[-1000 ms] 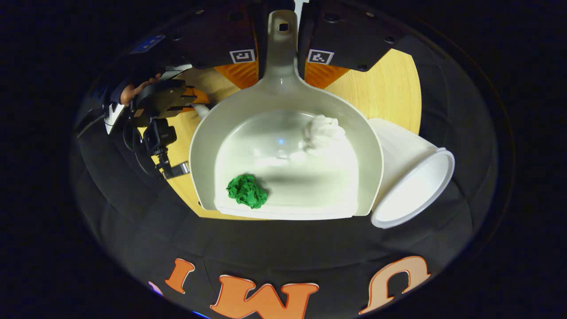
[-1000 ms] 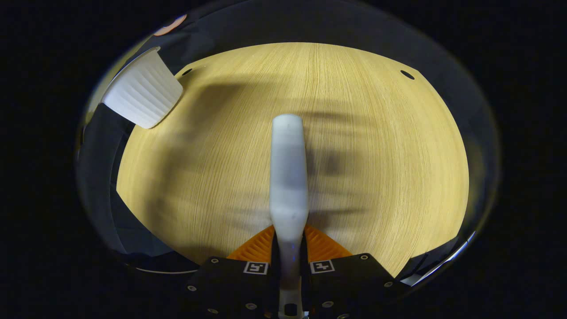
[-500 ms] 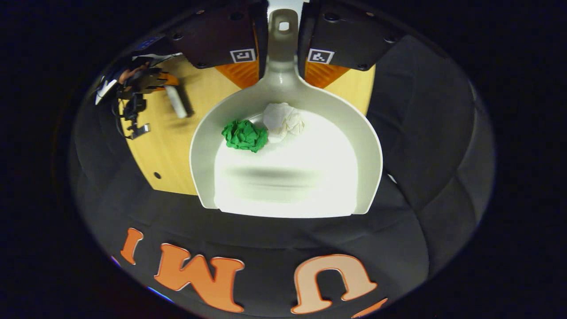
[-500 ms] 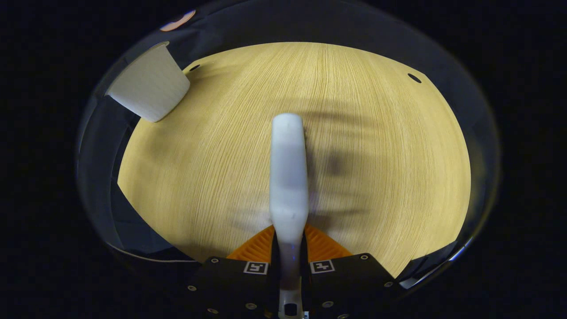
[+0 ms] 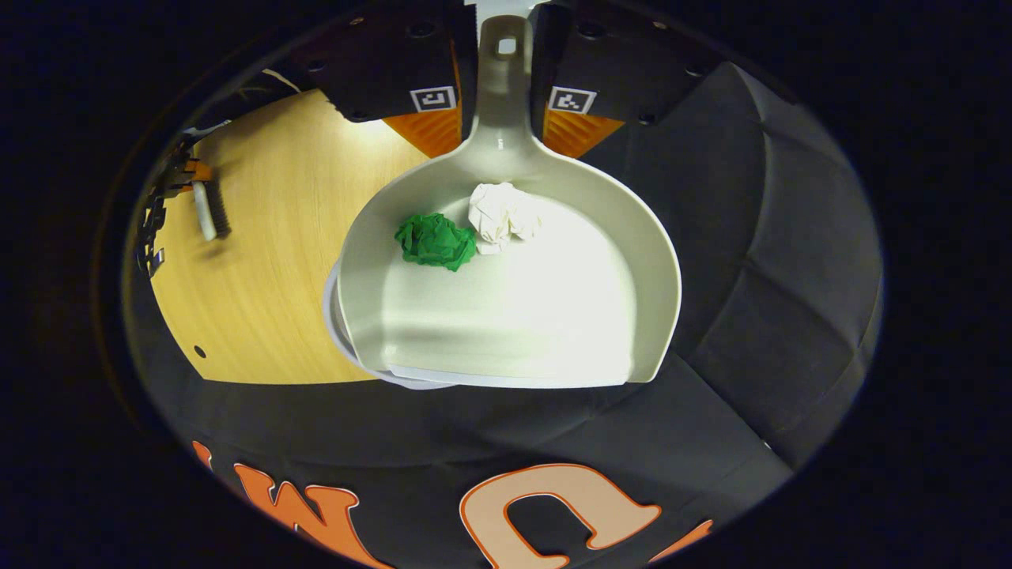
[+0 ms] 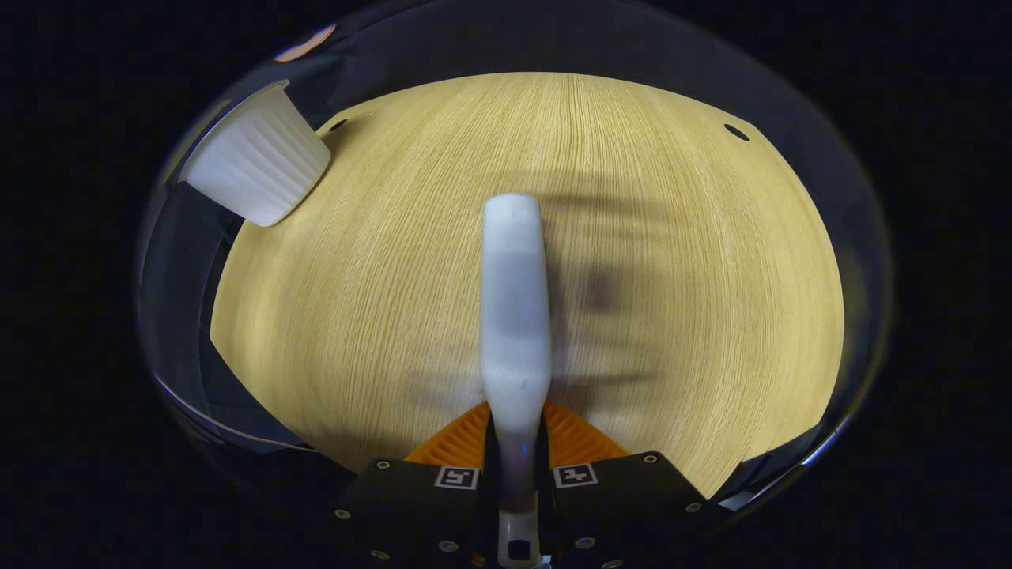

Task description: Pick up the small broom and dustpan from the desktop, sweep the trash into the dustpan with the broom, and then empty the trash into the garbage bin.

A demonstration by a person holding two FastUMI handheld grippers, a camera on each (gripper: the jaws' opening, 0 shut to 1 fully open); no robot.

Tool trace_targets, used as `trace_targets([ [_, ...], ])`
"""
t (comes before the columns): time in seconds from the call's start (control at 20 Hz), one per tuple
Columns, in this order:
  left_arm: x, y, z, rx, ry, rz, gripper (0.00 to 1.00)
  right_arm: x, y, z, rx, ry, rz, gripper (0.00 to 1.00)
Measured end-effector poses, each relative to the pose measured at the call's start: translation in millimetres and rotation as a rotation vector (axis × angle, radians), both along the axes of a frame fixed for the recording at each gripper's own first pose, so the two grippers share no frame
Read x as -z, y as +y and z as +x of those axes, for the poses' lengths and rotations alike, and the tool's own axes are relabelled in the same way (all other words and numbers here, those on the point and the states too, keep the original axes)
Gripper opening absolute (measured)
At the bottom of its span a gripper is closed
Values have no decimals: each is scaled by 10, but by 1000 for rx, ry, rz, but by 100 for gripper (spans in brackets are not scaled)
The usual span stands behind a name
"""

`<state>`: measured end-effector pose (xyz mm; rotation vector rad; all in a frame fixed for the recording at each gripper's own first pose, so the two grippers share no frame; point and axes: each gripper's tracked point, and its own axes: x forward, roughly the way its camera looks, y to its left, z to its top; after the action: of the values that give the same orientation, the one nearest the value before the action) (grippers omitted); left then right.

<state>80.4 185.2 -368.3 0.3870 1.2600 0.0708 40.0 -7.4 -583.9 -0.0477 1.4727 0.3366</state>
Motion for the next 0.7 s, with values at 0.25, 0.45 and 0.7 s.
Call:
trace_targets([
  [0.25,-110,101,44,107,38,132,28,32,40,33,10,12,-1,20],
  [0.45,-183,175,68,192,76,243,28,34,57,49,17,19,5,20],
  [0.7,-303,368,58,295,115,385,28,44,53,64,26,19,6,20],
])
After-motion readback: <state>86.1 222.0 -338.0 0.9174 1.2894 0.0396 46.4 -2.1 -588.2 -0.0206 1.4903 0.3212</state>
